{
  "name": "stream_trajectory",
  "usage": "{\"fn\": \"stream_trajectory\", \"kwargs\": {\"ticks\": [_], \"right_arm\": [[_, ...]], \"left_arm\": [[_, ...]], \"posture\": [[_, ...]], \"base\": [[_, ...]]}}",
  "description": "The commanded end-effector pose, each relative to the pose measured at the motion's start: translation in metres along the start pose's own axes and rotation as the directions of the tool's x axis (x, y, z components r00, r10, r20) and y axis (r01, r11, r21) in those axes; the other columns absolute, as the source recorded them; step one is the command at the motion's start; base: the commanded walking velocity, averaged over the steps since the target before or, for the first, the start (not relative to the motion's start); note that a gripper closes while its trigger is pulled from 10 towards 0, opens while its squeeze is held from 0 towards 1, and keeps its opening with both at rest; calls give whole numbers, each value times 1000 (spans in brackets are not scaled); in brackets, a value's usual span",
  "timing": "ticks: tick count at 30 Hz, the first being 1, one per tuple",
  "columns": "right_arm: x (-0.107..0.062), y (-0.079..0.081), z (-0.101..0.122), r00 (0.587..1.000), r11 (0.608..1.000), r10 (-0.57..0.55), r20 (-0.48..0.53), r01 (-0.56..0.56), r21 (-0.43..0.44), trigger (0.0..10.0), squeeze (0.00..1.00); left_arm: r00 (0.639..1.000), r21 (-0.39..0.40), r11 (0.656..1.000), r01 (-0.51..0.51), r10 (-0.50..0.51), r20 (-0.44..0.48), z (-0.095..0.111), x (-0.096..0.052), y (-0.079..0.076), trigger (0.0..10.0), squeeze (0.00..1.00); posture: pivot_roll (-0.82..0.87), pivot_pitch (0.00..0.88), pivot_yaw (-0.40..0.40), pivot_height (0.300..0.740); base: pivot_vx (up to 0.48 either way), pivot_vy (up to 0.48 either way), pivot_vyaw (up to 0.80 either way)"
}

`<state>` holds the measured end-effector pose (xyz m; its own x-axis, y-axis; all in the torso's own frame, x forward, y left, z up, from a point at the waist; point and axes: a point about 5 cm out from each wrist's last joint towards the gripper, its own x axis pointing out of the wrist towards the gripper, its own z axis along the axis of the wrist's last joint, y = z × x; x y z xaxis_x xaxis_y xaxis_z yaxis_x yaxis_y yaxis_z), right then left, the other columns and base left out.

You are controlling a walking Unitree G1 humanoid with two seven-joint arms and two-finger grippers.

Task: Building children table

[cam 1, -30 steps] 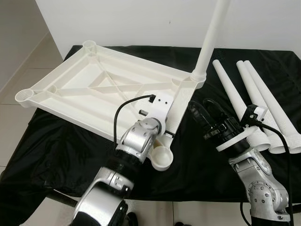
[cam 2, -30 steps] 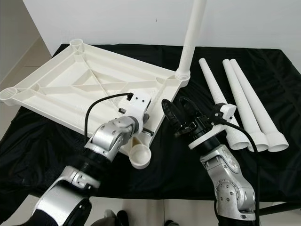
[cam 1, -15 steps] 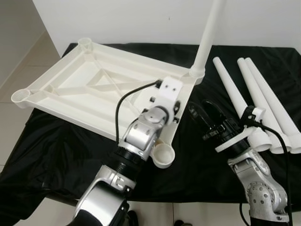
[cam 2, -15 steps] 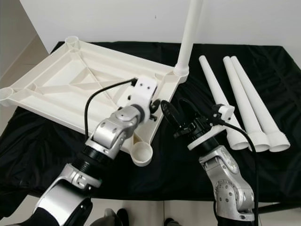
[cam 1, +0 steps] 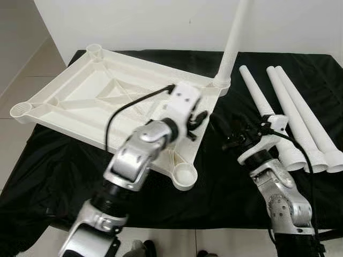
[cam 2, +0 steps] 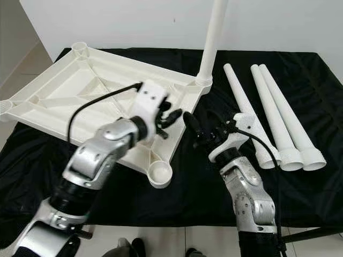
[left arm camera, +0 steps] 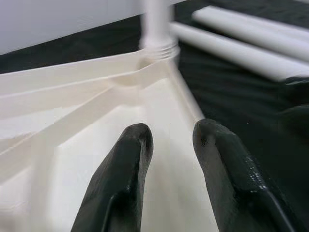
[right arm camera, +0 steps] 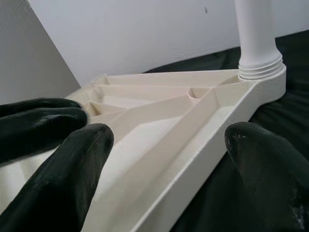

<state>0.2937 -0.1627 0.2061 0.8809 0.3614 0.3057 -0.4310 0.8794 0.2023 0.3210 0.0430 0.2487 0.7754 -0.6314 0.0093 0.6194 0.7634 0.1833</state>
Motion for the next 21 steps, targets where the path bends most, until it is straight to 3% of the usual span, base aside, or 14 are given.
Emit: {"fn": "stream_trajectory", "kwargs": {"ticks": [1, 6, 9, 15, 21], "right_arm": [[3, 0, 1, 1000, 1000, -14, 9, 14, -19, 10000, 0], [7, -3, 4, 999, 999, -33, 33, 34, -29, 10000, 0], [9, -7, 13, 994, 996, -60, 87, 65, -57, 10000, 0], [7, -8, 15, 994, 994, -68, 90, 76, -85, 10000, 0], [7, -15, 20, 990, 990, -86, 108, 97, -104, 10000, 0]], "left_arm": [[999, 11, 999, -41, 41, -29, -8, -8, 10, 10000, 0], [993, 21, 995, -97, 98, -71, -19, -16, 23, 10000, 0], [967, 38, 980, -196, 199, -160, -44, -32, 40, 10000, 0], [956, 65, 979, -195, 205, -208, -56, -42, 38, 10000, 0], [957, 93, 987, -132, 152, -248, -66, -52, 23, 10000, 0]], "posture": [[-63, 151, 14, 740], [-59, 148, 11, 740], [-58, 148, 7, 740], [-61, 144, 8, 740], [-63, 143, 10, 740]], "base": [[0, 0, 0], [0, 0, 0], [0, 0, 0], [0, 0, 0], [0, 0, 0]]}}
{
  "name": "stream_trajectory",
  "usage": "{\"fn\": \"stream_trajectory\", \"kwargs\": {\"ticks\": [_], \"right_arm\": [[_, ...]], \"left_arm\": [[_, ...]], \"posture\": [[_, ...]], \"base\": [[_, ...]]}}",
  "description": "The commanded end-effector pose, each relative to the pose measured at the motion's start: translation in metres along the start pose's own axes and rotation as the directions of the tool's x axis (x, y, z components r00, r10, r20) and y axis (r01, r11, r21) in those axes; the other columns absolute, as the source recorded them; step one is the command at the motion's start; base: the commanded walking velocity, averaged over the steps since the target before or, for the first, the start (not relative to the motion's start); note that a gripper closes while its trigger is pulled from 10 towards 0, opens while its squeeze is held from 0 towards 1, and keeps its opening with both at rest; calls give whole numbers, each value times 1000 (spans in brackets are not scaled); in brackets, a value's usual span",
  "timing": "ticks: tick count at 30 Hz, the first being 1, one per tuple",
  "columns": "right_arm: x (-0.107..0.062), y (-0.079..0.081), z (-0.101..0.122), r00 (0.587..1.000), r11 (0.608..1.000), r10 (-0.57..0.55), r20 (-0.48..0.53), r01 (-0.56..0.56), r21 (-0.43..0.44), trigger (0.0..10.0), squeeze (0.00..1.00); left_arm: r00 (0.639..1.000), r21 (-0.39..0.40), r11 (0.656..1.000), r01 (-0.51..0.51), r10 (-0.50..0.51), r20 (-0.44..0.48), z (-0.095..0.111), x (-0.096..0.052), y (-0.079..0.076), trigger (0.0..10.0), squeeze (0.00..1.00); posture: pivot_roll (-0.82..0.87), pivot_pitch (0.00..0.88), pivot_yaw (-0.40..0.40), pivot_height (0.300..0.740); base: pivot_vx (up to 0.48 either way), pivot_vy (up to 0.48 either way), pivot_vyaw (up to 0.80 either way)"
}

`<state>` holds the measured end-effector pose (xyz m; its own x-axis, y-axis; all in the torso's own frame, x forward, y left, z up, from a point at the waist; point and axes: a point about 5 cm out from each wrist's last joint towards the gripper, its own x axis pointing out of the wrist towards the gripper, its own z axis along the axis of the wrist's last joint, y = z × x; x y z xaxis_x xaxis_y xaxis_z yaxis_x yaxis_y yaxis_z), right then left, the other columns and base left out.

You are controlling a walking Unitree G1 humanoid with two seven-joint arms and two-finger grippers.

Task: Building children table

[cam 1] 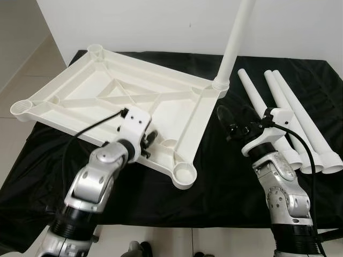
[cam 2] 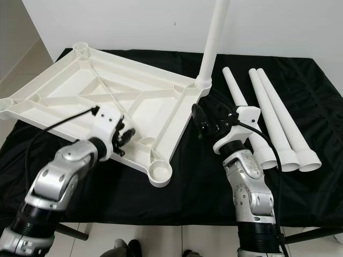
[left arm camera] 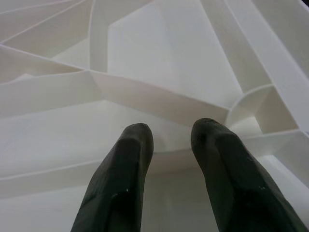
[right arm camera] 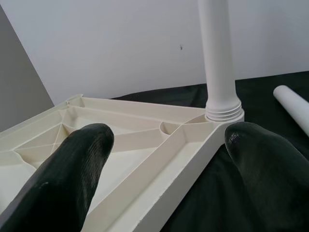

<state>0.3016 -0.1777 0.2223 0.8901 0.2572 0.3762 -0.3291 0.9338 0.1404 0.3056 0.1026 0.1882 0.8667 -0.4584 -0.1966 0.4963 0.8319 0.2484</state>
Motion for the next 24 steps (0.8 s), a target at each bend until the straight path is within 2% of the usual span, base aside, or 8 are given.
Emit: {"fn": "stream_trajectory", "kwargs": {"ticks": [1, 3, 9, 12, 14, 18, 22, 24], "right_arm": [[0, -2, 2, 1000, 1000, -5, 12, 6, -10, 10000, 0], [3, -4, 5, 1000, 1000, -5, 19, 6, -30, 10000, 0], [5, -9, 10, 1000, 999, -2, 25, 3, -54, 10000, 0], [6, -11, 13, 1000, 998, -1, 30, 3, -67, 10000, 0], [6, -11, 13, 1000, 998, -1, 30, 3, -67, 10000, 0], [7, -14, 18, 999, 997, -8, 47, 12, -75, 10000, 0], [8, -14, 19, 999, 997, -6, 50, 10, -78, 10000, 0], [7, -15, 20, 998, 997, -11, 55, 15, -82, 10000, 0]], "left_arm": [[1000, 24, 1000, 0, 0, -12, -1, -2, -2, 10000, 0], [997, 96, 992, 76, -75, -15, -1, -3, -17, 10000, 0], [984, 183, 967, 178, -177, -23, 1, -3, -37, 10000, 0], [971, 212, 948, 238, -236, -33, 0, -2, -49, 10000, 0], [971, 212, 948, 238, -236, -33, 0, -2, -49, 10000, 0], [947, 277, 907, 318, -318, -45, 1, 0, -67, 10000, 0], [941, 276, 901, 334, -335, -45, 3, 1, -72, 10000, 0], [932, 299, 885, 357, -361, -43, 4, 3, -78, 10000, 0]], "posture": [[-63, 143, 10, 740], [-62, 144, 9, 740], [-64, 144, 13, 740], [-64, 143, 13, 740], [-64, 143, 13, 740], [-70, 141, 17, 740], [-70, 141, 17, 740], [-76, 137, 19, 740]], "base": [[0, 0, 0], [0, 0, 0], [0, 0, 0], [0, 0, 0], [0, 0, 0], [0, 0, 0], [0, 0, 0], [0, 0, 0]]}}
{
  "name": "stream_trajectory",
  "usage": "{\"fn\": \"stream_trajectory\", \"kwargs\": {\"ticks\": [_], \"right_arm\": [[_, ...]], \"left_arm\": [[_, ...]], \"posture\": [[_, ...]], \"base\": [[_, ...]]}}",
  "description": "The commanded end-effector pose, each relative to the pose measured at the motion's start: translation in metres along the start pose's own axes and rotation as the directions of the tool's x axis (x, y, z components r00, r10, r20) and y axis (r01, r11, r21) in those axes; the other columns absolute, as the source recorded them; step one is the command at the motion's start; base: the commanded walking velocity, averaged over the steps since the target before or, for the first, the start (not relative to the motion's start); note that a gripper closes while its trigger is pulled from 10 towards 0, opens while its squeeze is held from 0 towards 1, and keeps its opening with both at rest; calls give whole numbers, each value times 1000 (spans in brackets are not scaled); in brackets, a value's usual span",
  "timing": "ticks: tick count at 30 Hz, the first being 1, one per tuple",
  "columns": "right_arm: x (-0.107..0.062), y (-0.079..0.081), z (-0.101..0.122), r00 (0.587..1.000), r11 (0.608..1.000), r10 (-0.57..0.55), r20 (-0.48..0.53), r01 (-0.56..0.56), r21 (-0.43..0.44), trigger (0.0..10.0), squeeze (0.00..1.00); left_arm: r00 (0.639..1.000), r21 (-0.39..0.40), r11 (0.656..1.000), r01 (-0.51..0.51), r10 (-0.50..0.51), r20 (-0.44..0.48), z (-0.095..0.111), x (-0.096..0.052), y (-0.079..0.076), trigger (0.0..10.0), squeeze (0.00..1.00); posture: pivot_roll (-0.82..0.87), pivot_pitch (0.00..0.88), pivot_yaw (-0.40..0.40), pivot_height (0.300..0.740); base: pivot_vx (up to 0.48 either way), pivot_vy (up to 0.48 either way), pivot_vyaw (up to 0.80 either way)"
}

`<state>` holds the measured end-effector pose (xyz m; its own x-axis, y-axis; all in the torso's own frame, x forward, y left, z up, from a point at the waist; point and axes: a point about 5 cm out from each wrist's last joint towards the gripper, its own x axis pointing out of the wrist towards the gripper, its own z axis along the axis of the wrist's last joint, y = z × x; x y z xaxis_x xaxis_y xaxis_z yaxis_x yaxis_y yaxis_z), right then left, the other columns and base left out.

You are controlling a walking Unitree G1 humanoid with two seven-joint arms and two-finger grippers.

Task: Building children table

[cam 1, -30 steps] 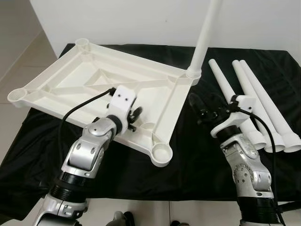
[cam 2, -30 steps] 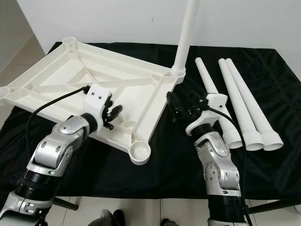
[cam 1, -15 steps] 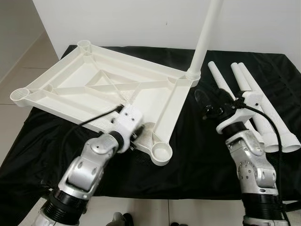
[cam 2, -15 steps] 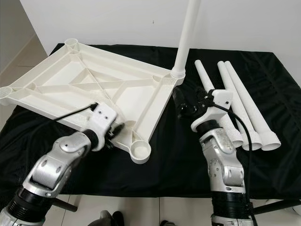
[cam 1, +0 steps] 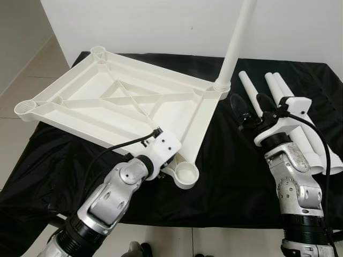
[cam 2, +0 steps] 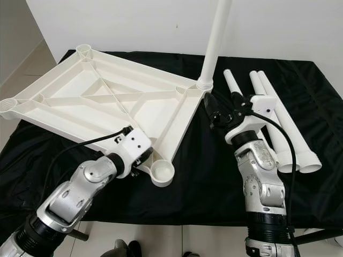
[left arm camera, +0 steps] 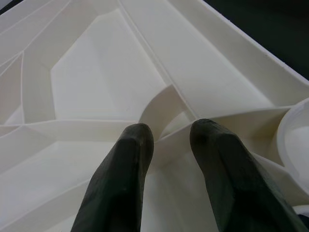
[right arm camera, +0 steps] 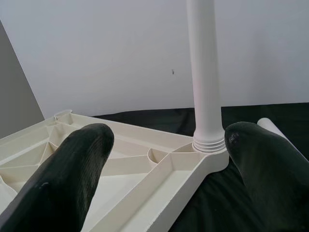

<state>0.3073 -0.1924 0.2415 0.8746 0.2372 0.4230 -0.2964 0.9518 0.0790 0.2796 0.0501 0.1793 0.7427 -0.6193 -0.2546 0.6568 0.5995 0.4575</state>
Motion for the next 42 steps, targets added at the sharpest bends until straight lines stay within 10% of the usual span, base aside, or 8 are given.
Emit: {"fn": "stream_trajectory", "kwargs": {"ticks": [1, 21, 34, 42], "right_arm": [[-1, -3, 1, 1000, 1000, -8, 5, 9, -11, 10000, 0], [-6, -42, 9, 961, 954, -274, 17, 274, -118, 10000, 0], [7, -71, -12, 879, 861, -461, -125, 408, -303, 10000, 0], [16, -83, -27, 825, 826, -526, -207, 439, -353, 10000, 0]], "left_arm": [[985, 38, 985, 169, -169, 14, 3, 4, -21, 10000, 0], [977, 55, 977, 206, -208, 42, 12, 15, -32, 10000, 0], [931, -217, 968, 127, -41, 362, 72, -11, 30, 10000, 0], [910, -184, 971, 151, -64, 409, 86, -19, 36, 10000, 0]], "posture": [[-76, 137, 19, 740], [-109, 126, 30, 740], [-83, 132, 9, 740], [-61, 142, -13, 740]], "base": [[0, 0, 0], [0, 0, 0], [0, 0, 0], [0, 0, 0]]}}
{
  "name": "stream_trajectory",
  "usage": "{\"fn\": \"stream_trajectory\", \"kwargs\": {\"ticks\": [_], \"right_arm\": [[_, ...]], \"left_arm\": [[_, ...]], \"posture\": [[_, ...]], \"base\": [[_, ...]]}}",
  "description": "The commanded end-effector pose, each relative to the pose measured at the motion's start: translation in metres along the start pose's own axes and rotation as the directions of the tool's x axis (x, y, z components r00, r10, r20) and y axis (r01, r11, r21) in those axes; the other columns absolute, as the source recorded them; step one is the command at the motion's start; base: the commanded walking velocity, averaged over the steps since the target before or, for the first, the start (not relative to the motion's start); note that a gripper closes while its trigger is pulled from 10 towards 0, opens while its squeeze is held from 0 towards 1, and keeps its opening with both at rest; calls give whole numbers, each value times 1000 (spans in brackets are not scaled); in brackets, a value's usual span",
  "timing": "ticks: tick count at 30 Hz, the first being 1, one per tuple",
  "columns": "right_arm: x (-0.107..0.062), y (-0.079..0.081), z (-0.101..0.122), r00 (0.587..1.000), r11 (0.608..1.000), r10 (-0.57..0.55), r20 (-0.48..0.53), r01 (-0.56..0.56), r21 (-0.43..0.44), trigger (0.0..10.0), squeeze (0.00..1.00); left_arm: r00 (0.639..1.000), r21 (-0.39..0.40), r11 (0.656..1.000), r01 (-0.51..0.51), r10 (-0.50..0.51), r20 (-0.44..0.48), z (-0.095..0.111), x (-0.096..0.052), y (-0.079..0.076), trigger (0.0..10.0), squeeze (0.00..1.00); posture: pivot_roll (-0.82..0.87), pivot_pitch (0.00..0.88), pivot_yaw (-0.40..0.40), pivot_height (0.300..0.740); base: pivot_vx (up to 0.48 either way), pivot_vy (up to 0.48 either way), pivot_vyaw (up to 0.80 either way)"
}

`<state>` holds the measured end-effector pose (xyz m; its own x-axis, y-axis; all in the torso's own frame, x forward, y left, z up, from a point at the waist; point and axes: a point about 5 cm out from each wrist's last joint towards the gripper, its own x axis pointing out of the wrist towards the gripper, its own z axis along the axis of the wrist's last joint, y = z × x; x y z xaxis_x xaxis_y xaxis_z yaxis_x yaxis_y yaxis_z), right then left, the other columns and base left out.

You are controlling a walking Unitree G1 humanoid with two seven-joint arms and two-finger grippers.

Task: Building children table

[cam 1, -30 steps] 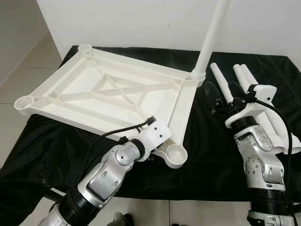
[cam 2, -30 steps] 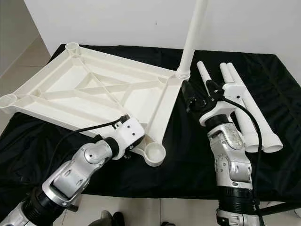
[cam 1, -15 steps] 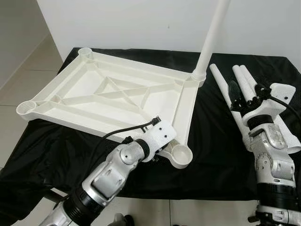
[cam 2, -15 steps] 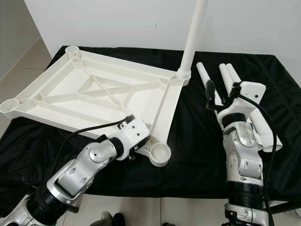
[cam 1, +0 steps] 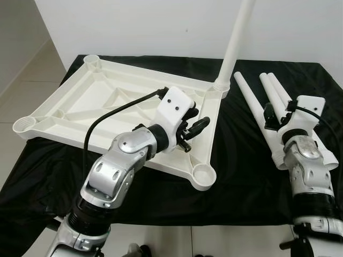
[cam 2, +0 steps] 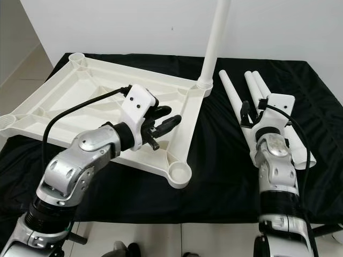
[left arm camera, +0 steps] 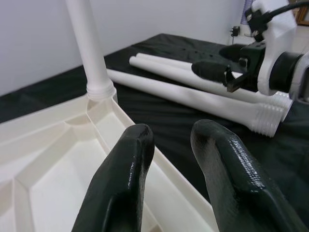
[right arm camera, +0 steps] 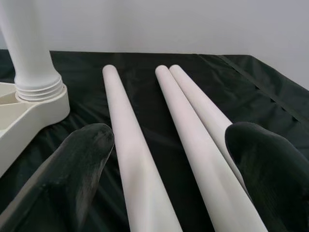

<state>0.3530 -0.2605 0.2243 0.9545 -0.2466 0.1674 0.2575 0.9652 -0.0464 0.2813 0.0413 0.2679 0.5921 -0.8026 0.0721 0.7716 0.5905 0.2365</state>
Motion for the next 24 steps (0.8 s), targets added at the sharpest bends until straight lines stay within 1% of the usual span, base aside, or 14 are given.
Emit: {"fn": "stream_trajectory", "kwargs": {"ticks": [1, 2, 3, 5, 9, 11, 13, 19, 21, 22, 23, 24], "right_arm": [[2, -1, -7, 999, 1000, -15, -49, 14, -24, 10000, 0], [8, -1, -11, 994, 999, -39, -102, 36, -33, 10000, 0], [10, 1, -13, 992, 999, -36, -123, 32, -39, 10000, 0], [12, 2, -13, 990, 999, -35, -134, 29, -44, 10000, 0], [17, 6, -20, 976, 999, -26, -217, 19, -32, 10000, 0], [17, 7, -21, 972, 999, -22, -232, 14, -36, 10000, 0], [18, 10, -26, 959, 1000, -16, -282, 13, -13, 10000, 0], [21, 16, -31, 940, 1000, -1, -341, 10, 23, 10000, 0], [21, 19, -37, 912, 997, 17, -411, 15, 72, 10000, 0], [21, 20, -38, 901, 997, 23, -433, 13, 81, 10000, 0], [21, 20, -38, 901, 997, 23, -433, 13, 81, 10000, 0], [21, 22, -41, 884, 994, 33, -466, 19, 105, 10000, 0]], "left_arm": [[1000, 12, 1000, 9, -9, 18, 7, 0, -2, 10000, 0], [999, 19, 999, 39, -39, 21, 10, 0, -6, 10000, 0], [998, 21, 998, 52, -53, 24, 12, 0, -8, 10000, 0], [998, 18, 998, 60, -60, 26, 13, 0, -9, 10000, 0], [995, 27, 995, 98, -99, 25, 15, 1, -15, 10000, 0], [994, 27, 994, 103, -104, 24, 16, 1, -16, 10000, 0], [993, 25, 993, 113, -114, 27, 17, 2, -18, 10000, 0], [991, 24, 991, 130, -131, 33, 21, 2, -22, 10000, 0], [989, 25, 989, 143, -144, 34, 23, 3, -26, 10000, 0], [988, 25, 988, 150, -150, 35, 23, 3, -28, 10000, 0], [988, 25, 988, 150, -150, 35, 23, 3, -28, 10000, 0], [987, 25, 987, 157, -158, 37, 24, 3, -30, 10000, 0]], "posture": [[-61, 142, -13, 740], [-58, 145, -17, 740], [-58, 145, -18, 740], [-58, 145, -18, 740], [-54, 150, -20, 740], [-54, 150, -20, 740], [-54, 151, -22, 740], [-55, 148, -25, 740], [-55, 149, -25, 740], [-55, 149, -25, 740], [-55, 149, -25, 740], [-56, 144, -29, 740]], "base": [[0, 0, 0], [0, 0, 0], [0, 0, 0], [0, 0, 0], [0, 0, 0], [0, 0, 0], [0, 0, 0], [0, 0, 0], [0, 0, 0], [0, 0, 0], [0, 0, 0], [0, 0, 0]]}}
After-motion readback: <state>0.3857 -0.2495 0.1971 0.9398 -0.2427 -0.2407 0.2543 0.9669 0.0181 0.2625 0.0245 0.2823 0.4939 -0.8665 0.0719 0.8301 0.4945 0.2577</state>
